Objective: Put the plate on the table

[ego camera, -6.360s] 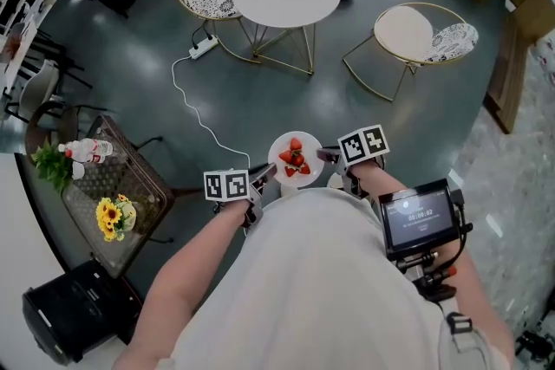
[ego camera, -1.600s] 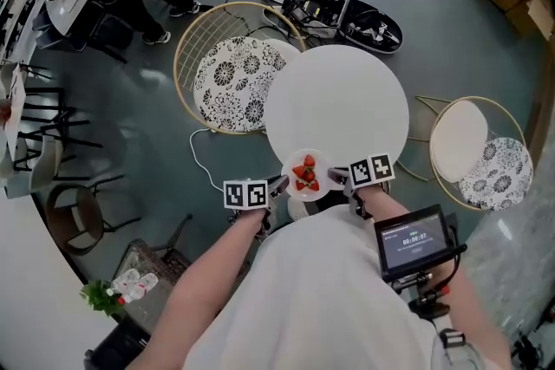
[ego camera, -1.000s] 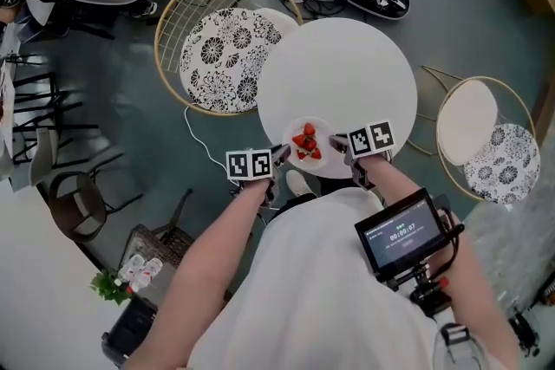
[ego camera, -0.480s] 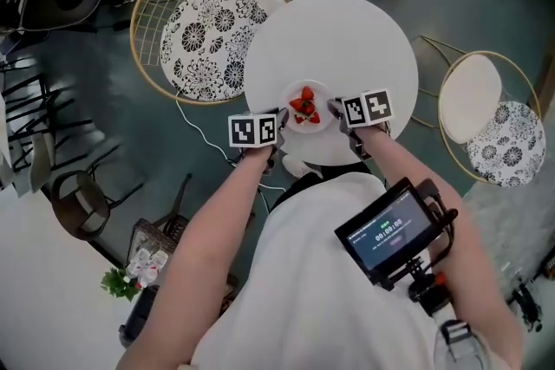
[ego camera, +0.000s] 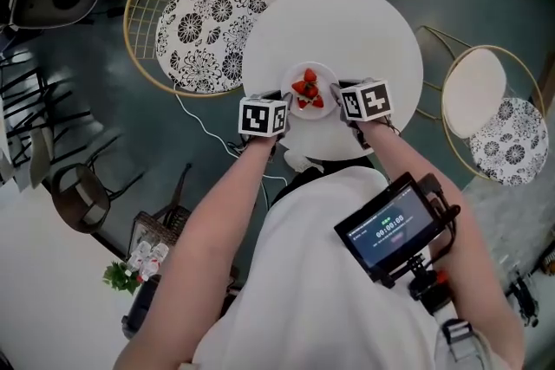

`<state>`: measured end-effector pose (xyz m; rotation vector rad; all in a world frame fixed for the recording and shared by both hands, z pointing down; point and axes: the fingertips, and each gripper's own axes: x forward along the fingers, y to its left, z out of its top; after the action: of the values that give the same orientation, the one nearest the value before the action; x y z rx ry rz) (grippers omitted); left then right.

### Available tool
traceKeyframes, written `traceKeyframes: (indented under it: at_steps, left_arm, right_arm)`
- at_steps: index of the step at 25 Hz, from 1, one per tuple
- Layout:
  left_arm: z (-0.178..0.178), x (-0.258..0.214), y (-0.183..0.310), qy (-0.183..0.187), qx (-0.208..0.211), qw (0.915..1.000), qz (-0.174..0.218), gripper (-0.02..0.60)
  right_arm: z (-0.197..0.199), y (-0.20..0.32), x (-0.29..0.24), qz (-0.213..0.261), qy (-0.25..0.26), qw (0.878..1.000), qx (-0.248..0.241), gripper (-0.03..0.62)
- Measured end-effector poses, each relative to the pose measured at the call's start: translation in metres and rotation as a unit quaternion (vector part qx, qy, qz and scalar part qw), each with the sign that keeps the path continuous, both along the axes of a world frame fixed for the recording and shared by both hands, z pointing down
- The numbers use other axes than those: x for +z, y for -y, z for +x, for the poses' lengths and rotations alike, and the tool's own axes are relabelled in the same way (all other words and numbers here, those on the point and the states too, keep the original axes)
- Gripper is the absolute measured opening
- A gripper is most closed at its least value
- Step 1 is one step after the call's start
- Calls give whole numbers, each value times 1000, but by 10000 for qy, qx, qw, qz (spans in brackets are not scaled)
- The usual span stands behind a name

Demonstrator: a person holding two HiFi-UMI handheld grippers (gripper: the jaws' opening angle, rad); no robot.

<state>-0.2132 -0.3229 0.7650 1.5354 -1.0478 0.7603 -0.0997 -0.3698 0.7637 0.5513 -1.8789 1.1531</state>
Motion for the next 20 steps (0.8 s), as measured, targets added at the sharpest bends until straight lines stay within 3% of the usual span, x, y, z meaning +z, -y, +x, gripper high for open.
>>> traceKeyframes:
  at_steps: [7,12,20]
  left_arm:
    - [3,-5,-3,204,28,9997,109,75]
    - [-9,-2,-5,160,11,9998,118,112]
    - [-25,-17,-19,357,-159,9988,290,112]
  right_arm:
    - [1,-1,-2,756,-429,9936,-724,67]
    - [-5,6,2,947,-403,9930,-584,74]
    - [-3,12,-12,1116,-135,9933,-248,74]
